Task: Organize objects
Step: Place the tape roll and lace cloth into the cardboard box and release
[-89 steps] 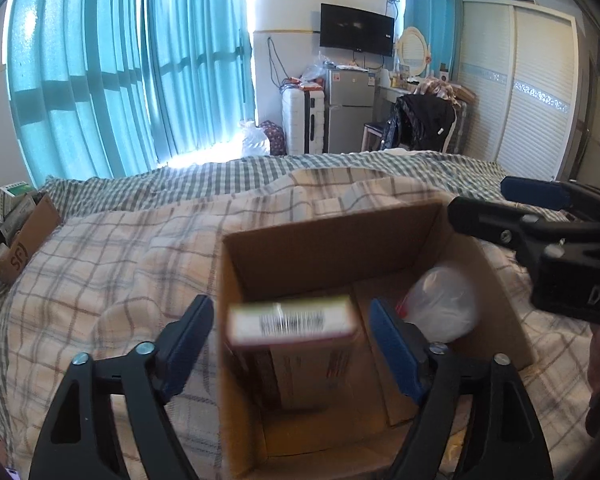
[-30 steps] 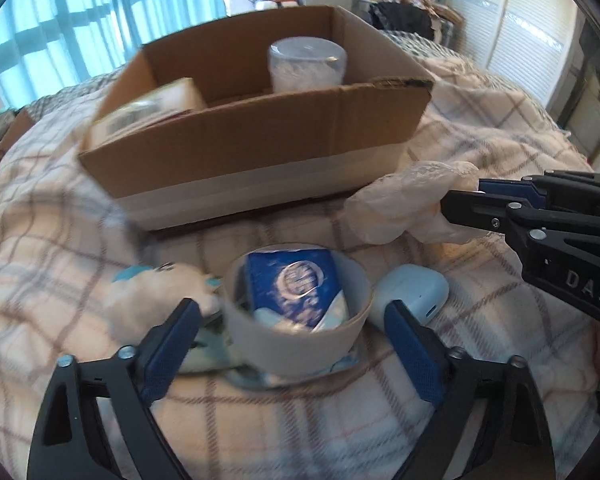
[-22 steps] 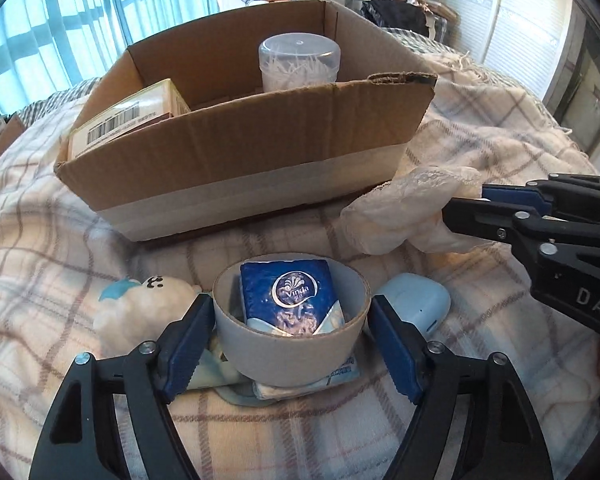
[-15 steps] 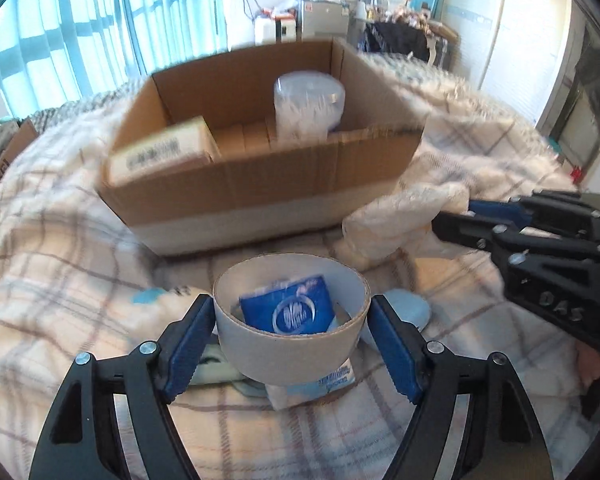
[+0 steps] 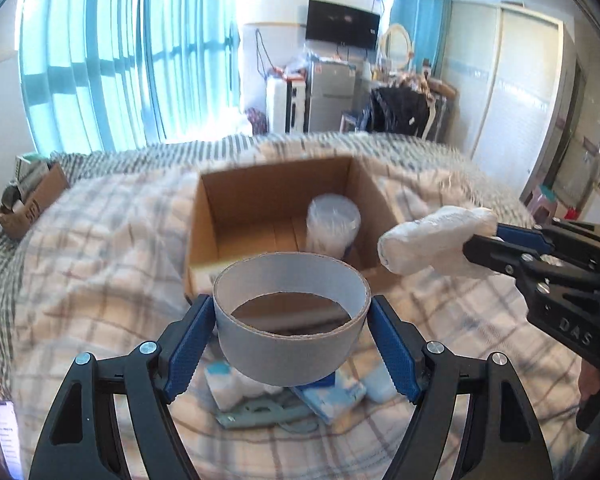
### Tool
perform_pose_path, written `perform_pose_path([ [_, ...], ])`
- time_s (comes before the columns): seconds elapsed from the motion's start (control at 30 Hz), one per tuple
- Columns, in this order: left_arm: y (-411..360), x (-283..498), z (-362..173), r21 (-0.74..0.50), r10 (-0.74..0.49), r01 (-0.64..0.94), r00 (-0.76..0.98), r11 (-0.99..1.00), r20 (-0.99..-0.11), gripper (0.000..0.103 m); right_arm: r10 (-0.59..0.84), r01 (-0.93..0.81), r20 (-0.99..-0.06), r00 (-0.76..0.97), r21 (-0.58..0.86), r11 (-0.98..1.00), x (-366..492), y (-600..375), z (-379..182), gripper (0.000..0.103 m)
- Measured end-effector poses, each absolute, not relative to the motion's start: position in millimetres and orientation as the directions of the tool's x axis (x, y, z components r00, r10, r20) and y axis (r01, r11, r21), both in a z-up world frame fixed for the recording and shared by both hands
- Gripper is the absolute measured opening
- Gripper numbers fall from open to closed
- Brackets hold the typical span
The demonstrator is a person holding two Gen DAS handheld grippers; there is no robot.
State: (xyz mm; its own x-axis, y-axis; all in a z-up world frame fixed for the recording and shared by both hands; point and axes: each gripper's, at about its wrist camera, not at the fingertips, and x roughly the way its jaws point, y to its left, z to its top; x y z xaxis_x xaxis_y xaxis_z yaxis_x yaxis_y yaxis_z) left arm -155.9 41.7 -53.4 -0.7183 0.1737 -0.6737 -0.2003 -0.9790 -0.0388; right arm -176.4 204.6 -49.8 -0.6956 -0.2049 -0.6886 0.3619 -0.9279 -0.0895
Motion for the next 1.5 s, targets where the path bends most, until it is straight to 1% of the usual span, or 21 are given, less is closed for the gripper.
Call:
perform_pose_path([
  [0.17,25,-171,-24,-0.014,0.161,-0.196,-0.760,-0.981,-0.629,0.080,-0.198,0.363,-0.649,-0.734,-0.129,-0.923,-179,192,-16,0.020],
  [0.33,6,-198,2,-0.019,0.148,-0.170,-0.792,-0.985,-0.592,0.080,-0.208,0.370,-0.606,-0.768,-0.154,-0.916,-193,175,15,0.020],
  [0.5,-4,-226,15,-0.022,0.137,-0.151,-0.816,-0.988,-0.562,0.080,-0.216,0.372,-0.569,-0.794,-0.173,-0.912,-221,156,37,0.020],
  [0.6,-8,-245,15,-0.022,0.132,-0.144,-0.822,-0.989,-0.554,0.080,-0.217,0.377,-0.573,-0.791,-0.176,-0.910,-243,148,39,0.020],
  [0.77,-7,-276,-3,-0.012,0.119,-0.137,-0.812,-0.991,-0.571,0.080,-0.212,0.381,-0.606,-0.767,-0.164,-0.910,-284,136,22,0.020],
  [1.1,9,-321,-64,0.004,0.128,-0.172,-0.747,-0.985,-0.652,0.080,-0.192,0.405,-0.710,-0.678,-0.142,-0.903,-352,138,-55,0.020],
  [1.27,13,-328,-82,-0.002,0.145,-0.196,-0.720,-0.981,-0.678,0.080,-0.218,0.418,-0.729,-0.649,-0.102,-0.903,-362,145,-75,0.020],
  [1.4,17,-326,-86,0.000,0.149,-0.206,-0.711,-0.979,-0.687,0.080,-0.235,0.418,-0.728,-0.644,-0.077,-0.905,-361,150,-77,0.020],
  [1.47,18,-323,-84,0.006,0.144,-0.204,-0.713,-0.979,-0.686,0.080,-0.231,0.405,-0.720,-0.654,-0.076,-0.911,-359,152,-74,0.024],
  [1.5,18,-323,-83,0.009,0.140,-0.200,-0.714,-0.980,-0.686,0.081,-0.229,0.399,-0.716,-0.660,-0.076,-0.914,-357,154,-71,0.032],
])
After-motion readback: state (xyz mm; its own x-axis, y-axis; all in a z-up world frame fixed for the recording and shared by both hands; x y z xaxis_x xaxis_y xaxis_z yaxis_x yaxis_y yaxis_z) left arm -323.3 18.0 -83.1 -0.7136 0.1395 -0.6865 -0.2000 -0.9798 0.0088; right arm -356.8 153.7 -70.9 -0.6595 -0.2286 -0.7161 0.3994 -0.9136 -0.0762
